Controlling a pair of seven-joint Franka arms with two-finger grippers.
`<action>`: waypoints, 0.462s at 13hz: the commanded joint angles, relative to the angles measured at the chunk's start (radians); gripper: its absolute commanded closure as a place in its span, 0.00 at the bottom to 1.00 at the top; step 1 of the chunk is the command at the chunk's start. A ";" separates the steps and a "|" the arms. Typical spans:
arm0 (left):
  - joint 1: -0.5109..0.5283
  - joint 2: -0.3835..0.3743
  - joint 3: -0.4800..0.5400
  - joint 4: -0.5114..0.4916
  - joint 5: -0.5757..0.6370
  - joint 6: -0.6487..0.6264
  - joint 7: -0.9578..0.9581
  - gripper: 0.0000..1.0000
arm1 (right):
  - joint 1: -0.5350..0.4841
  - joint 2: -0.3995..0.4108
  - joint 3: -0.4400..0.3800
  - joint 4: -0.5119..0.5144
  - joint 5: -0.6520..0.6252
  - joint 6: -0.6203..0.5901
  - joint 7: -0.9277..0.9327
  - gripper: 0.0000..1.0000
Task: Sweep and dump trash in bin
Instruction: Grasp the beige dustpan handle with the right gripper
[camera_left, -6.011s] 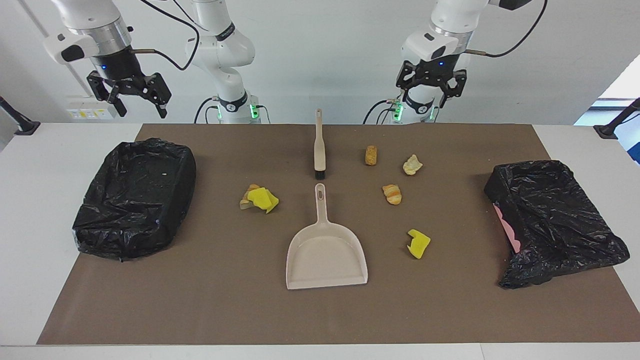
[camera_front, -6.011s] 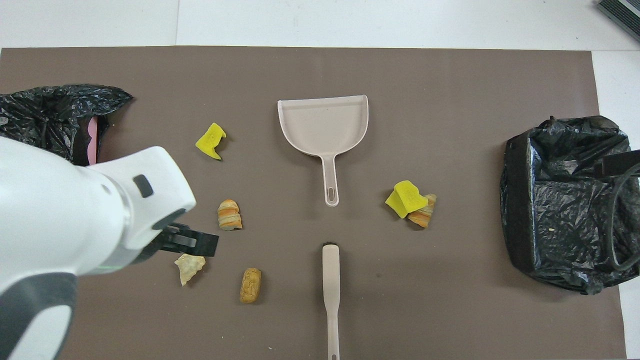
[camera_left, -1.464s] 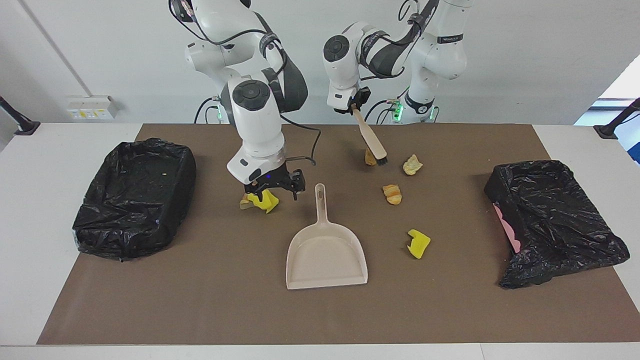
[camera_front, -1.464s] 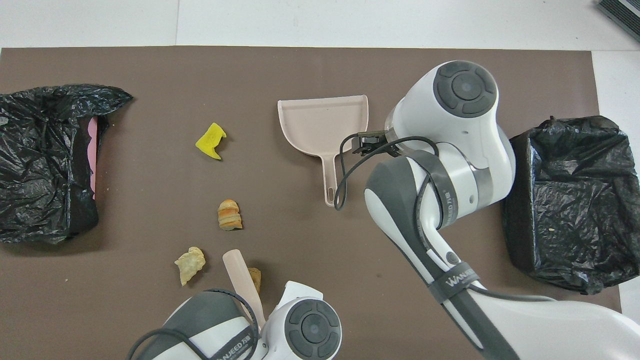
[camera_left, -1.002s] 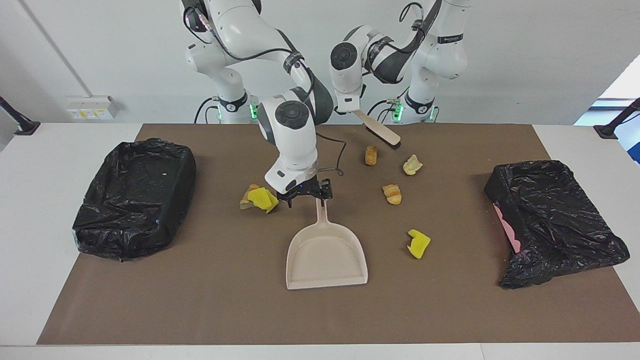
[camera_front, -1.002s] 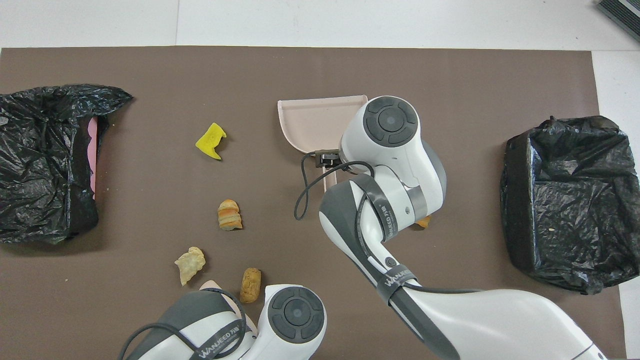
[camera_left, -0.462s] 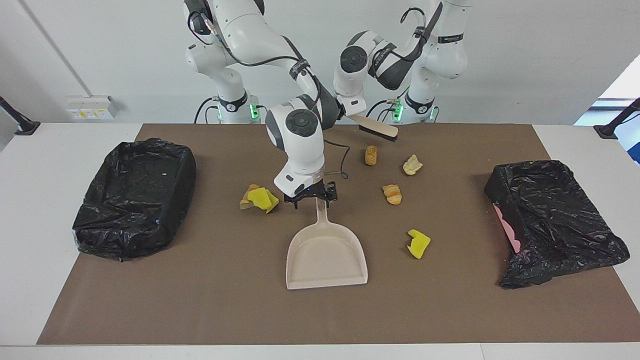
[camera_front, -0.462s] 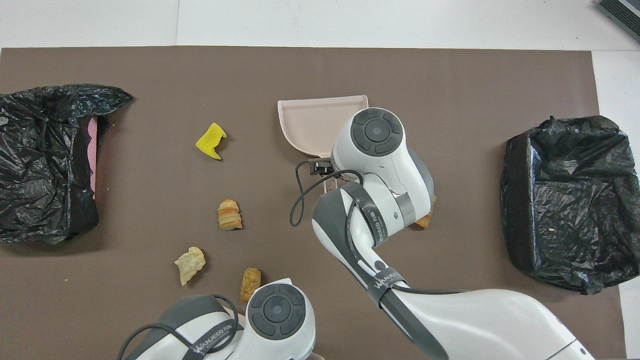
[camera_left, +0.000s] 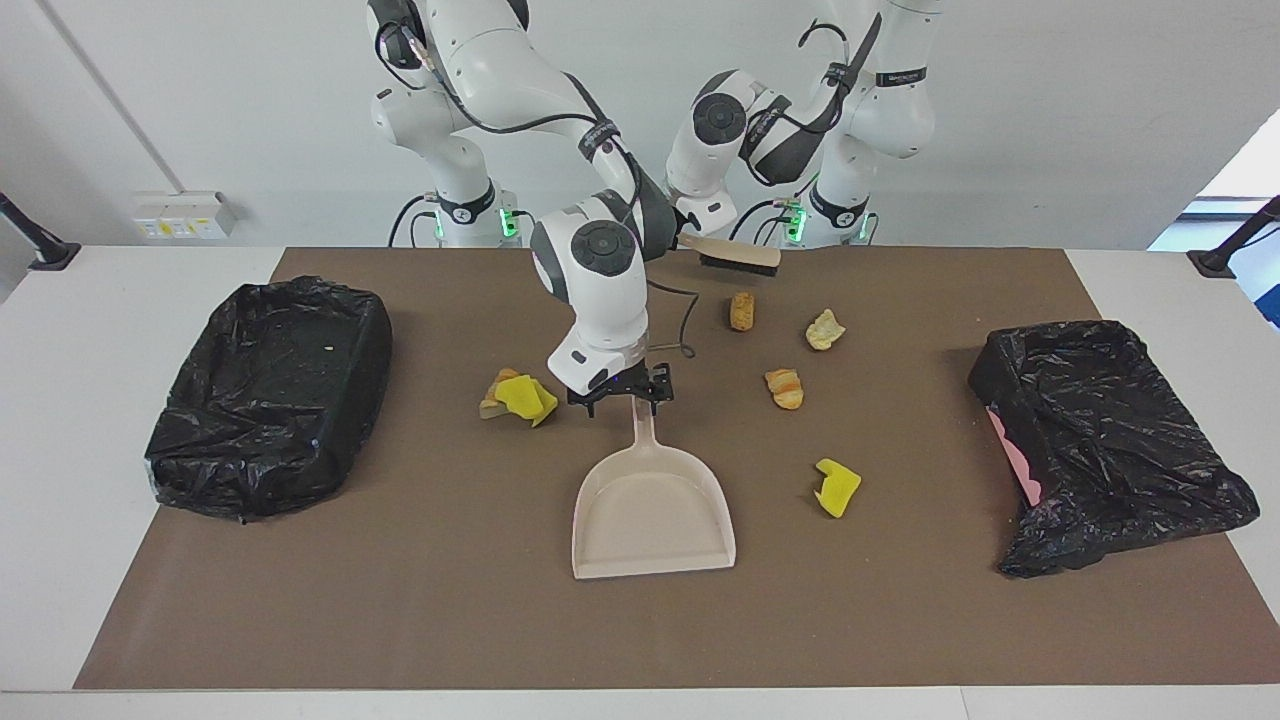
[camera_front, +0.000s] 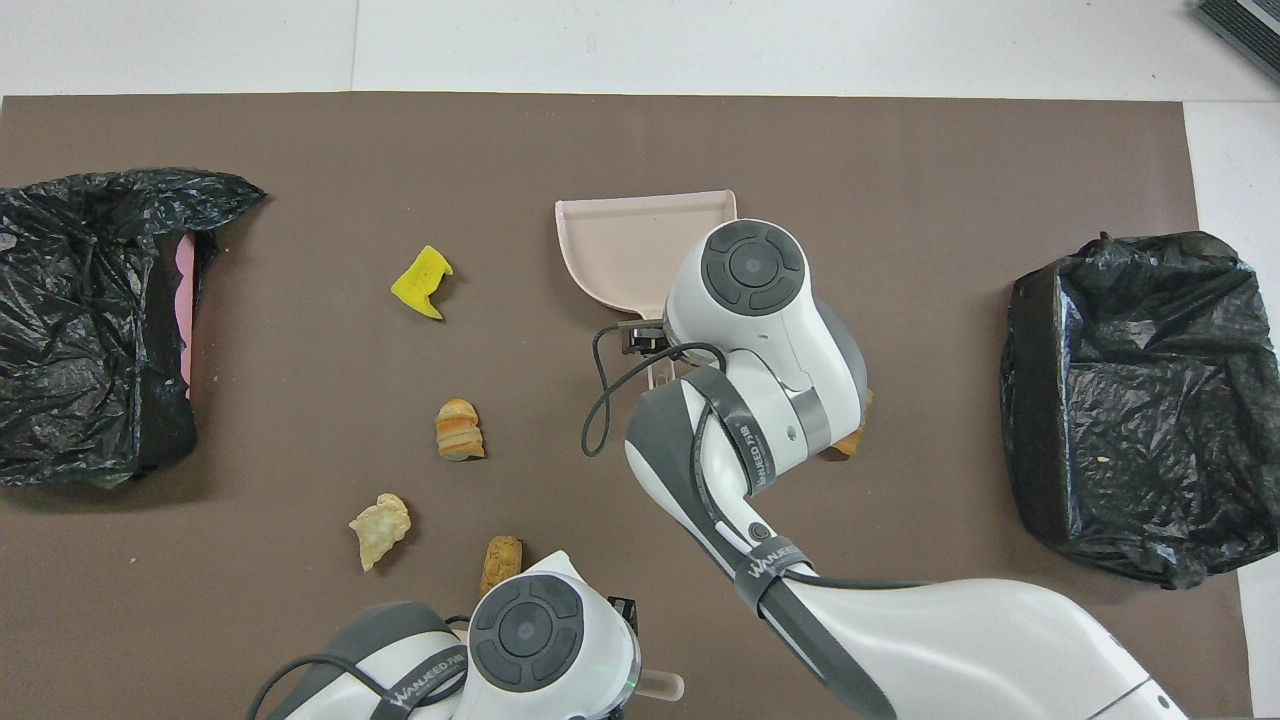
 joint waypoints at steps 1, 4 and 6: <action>0.000 -0.009 -0.004 -0.039 -0.033 0.101 -0.041 1.00 | -0.003 -0.030 0.013 -0.049 0.012 0.033 0.007 0.00; 0.012 0.042 -0.003 -0.035 -0.054 0.160 -0.121 1.00 | 0.002 -0.034 0.030 -0.089 0.013 0.086 0.010 0.00; 0.033 0.048 0.000 -0.036 -0.054 0.177 -0.156 1.00 | -0.001 -0.038 0.029 -0.092 0.012 0.088 0.002 0.00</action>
